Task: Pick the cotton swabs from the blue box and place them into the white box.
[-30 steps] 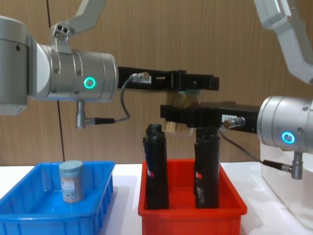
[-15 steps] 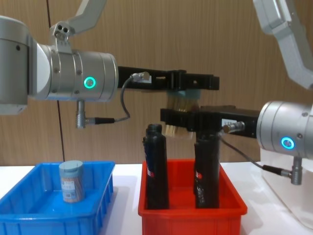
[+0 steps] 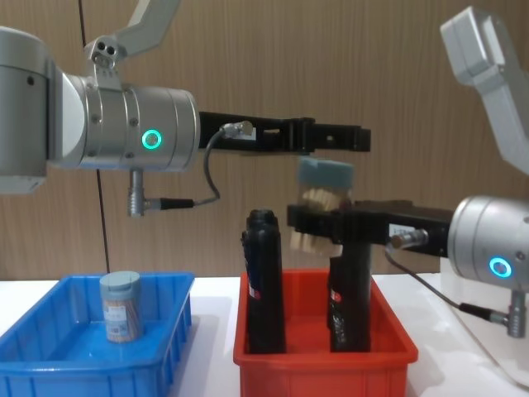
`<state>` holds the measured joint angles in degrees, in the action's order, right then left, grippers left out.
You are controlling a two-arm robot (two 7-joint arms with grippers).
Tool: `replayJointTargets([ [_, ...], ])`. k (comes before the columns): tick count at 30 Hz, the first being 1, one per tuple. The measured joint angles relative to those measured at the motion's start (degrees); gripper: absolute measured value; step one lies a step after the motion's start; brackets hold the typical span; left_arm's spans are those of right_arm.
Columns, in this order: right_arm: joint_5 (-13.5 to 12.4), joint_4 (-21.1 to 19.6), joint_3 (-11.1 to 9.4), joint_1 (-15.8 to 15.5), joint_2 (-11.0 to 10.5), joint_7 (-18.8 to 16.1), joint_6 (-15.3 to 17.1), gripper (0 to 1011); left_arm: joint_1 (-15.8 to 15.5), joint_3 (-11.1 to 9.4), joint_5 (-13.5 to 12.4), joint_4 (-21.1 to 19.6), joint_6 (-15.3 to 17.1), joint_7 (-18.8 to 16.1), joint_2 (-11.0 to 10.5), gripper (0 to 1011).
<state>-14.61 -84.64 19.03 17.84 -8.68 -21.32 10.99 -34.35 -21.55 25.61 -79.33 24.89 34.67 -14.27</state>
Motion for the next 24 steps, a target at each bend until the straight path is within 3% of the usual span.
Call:
replayJointTargets([
  [11, -0.7, 0.1, -1.4, -1.3, -1.7, 3.0, -1.1, 668, 0.0, 0.0, 0.0, 0.0, 0.0, 0.0, 0.0, 1004],
  [24, -1.7, 0.0, -5.0, -2.7, -5.3, 7.9, -2.8, 668, 0.0, 0.0, 0.0, 0.0, 0.0, 0.0, 0.0, 1004],
])
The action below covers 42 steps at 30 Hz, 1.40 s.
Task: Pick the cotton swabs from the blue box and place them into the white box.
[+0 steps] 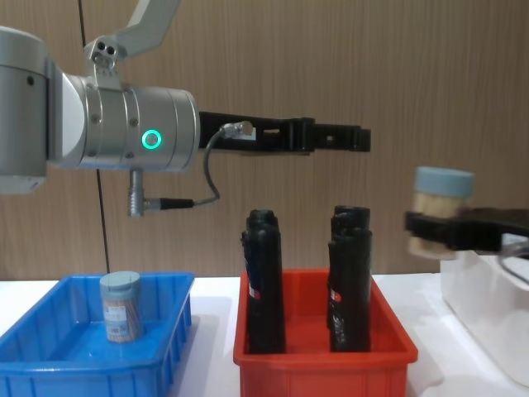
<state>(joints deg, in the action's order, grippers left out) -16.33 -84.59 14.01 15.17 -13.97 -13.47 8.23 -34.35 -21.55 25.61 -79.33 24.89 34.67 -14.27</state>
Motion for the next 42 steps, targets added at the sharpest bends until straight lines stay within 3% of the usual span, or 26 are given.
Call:
replayJointTargets([
  [16, 0.5, 3.5, -4.6, 1.4, -3.9, 3.6, -1.8, 668, 0.0, 0.0, 0.0, 0.0, 0.0, 0.0, 0.0, 1004],
  [29, 3.4, 10.1, -5.5, 5.6, -4.3, 2.3, -3.0, 668, 0.0, 0.0, 0.0, 0.0, 0.0, 0.0, 0.0, 1004],
  [42, 5.3, 19.1, -5.5, 11.6, -3.6, -0.9, -0.4, 668, 0.0, 0.0, 0.0, 0.0, 0.0, 0.0, 0.0, 1004],
])
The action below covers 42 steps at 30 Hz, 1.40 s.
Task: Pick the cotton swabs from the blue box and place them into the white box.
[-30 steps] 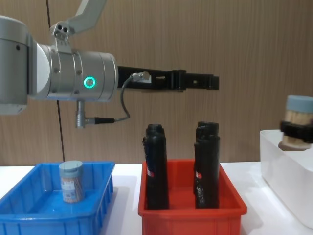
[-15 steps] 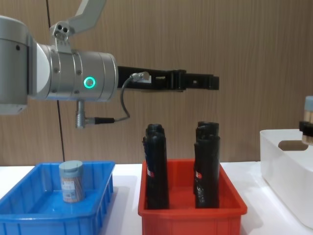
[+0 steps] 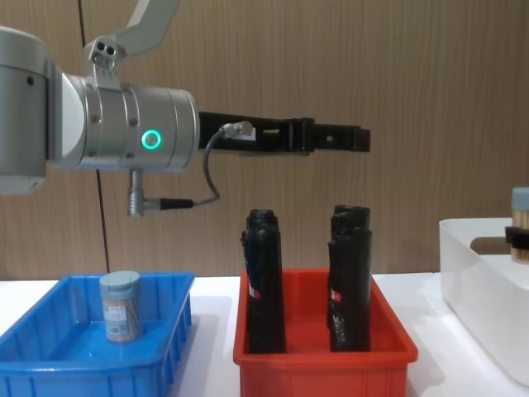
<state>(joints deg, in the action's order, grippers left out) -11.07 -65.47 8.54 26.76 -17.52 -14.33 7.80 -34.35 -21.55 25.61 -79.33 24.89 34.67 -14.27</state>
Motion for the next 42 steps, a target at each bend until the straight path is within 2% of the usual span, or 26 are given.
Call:
replayJointTargets([
  [8, -0.3, 5.9, -0.2, 3.6, 0.5, -1.2, 1.0, 670, 0.0, 0.0, 0.0, 0.0, 0.0, 0.0, 0.0, 1004],
  [17, -0.9, 10.1, -0.6, 6.2, 0.9, -2.0, 1.0, 931, 0.0, 0.0, 0.0, 0.0, 0.0, 0.0, 0.0, 1004],
  [21, -1.2, 11.2, -0.7, 6.9, 1.0, -2.2, 0.9, 1001, 0.0, 0.0, 0.0, 0.0, 0.0, 0.0, 0.0, 1004],
  [42, -1.7, 12.7, -1.2, 7.8, 1.0, -2.4, -0.9, 1002, 0.0, 0.0, 0.0, 0.0, 0.0, 0.0, 0.0, 1004],
])
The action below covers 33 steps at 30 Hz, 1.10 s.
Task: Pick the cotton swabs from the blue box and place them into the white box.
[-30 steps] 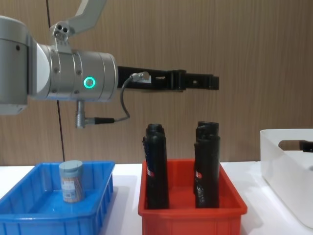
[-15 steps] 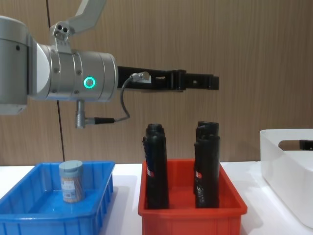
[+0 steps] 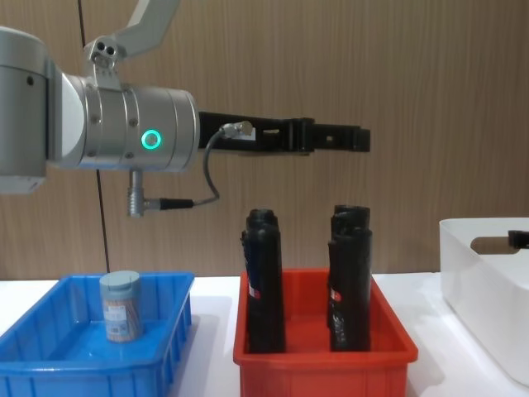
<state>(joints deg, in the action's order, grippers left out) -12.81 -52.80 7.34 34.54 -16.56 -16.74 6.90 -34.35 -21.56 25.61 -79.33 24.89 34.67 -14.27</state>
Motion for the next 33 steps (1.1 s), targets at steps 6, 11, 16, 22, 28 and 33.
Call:
replayJointTargets([
  [6, -0.2, -0.5, -0.1, -0.3, -0.1, 0.1, -0.3, 1002, 0.0, 0.0, 0.0, 0.0, 0.0, 0.0, 0.0, 1004],
  [11, -0.3, -0.7, -0.2, -0.5, -0.1, 0.1, -0.4, 1002, 0.0, 0.0, 0.0, 0.0, 0.0, 0.0, 0.0, 1004],
  [16, -0.3, -0.9, -0.2, -0.5, -0.1, 0.2, -0.5, 1002, 0.0, 0.0, 0.0, 0.0, 0.0, 0.0, 0.0, 1004],
  [22, -0.3, -1.0, -0.3, -0.6, -0.2, 0.2, -0.6, 1002, 0.0, 0.0, 0.0, 0.0, 0.0, 0.0, 0.0, 1004],
  [28, -0.4, -1.1, -0.3, -0.7, -0.2, 0.3, -0.7, 1002, 0.0, 0.0, 0.0, 0.0, 0.0, 0.0, 0.0, 1004],
  [33, -0.4, -1.1, -0.3, -0.7, -0.2, 0.3, -0.7, 1001, 0.0, 0.0, 0.0, 0.0, 0.0, 0.0, 0.0, 1004],
])
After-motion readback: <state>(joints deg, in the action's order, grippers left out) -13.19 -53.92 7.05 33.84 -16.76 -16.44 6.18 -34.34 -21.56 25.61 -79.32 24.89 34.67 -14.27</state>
